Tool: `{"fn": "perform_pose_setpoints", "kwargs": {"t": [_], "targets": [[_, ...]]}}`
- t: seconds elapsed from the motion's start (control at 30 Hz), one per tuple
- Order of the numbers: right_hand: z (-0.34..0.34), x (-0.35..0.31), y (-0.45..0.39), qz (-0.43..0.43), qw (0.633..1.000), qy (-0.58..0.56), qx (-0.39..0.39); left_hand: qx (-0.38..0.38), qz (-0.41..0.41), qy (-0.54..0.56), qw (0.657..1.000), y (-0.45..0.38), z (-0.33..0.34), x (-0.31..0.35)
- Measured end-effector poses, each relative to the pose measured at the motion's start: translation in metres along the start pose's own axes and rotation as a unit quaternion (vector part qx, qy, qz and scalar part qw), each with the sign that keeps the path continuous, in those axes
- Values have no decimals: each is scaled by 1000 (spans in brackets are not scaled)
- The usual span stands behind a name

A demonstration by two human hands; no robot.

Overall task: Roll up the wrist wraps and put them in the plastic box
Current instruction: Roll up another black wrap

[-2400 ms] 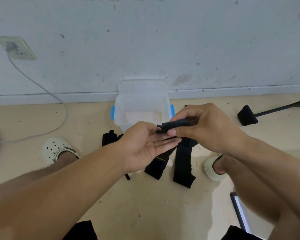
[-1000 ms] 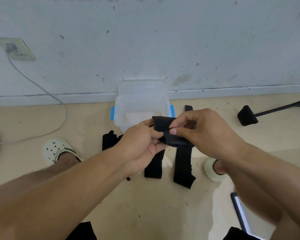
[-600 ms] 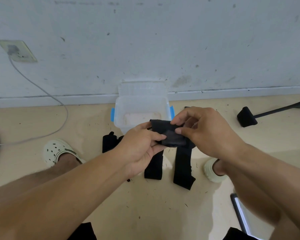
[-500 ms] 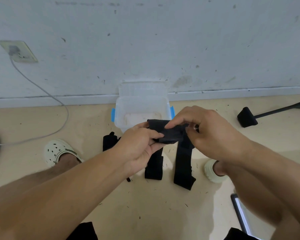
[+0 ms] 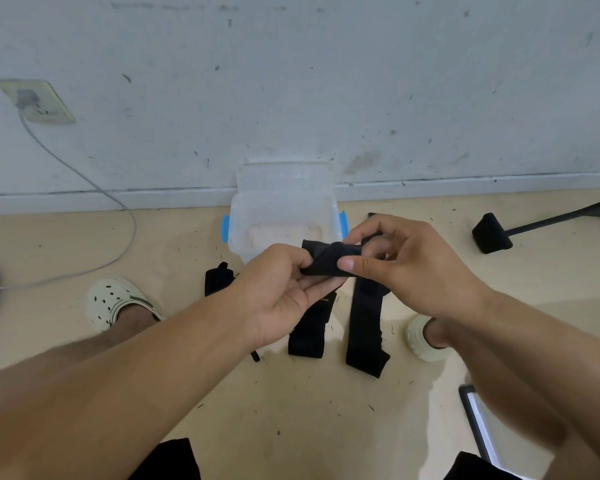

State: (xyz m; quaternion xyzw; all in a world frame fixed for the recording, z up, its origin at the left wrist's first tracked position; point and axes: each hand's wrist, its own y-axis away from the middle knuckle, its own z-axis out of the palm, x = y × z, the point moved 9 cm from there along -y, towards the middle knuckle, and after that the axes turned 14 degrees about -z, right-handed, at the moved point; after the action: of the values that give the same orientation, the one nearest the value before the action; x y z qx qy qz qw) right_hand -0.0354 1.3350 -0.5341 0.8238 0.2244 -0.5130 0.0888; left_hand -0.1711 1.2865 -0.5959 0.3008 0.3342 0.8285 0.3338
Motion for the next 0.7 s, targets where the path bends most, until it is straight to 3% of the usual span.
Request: {"fn": "perform_pose_setpoints", "kwargs": {"t": [0.17, 0.37, 0.53, 0.7], "targets": [[2, 21, 4, 104, 993, -56, 7, 11, 15, -24, 1000, -1, 0, 0], [1, 29, 6, 124, 991, -51, 14, 22, 35, -72, 997, -8, -1, -3], [-3, 19, 8, 71, 993, 97, -5, 48, 65, -86, 993, -12, -5, -1], [12, -2, 16, -80, 962, 259, -20, 68, 73, -61, 993, -12, -9, 3]]}}
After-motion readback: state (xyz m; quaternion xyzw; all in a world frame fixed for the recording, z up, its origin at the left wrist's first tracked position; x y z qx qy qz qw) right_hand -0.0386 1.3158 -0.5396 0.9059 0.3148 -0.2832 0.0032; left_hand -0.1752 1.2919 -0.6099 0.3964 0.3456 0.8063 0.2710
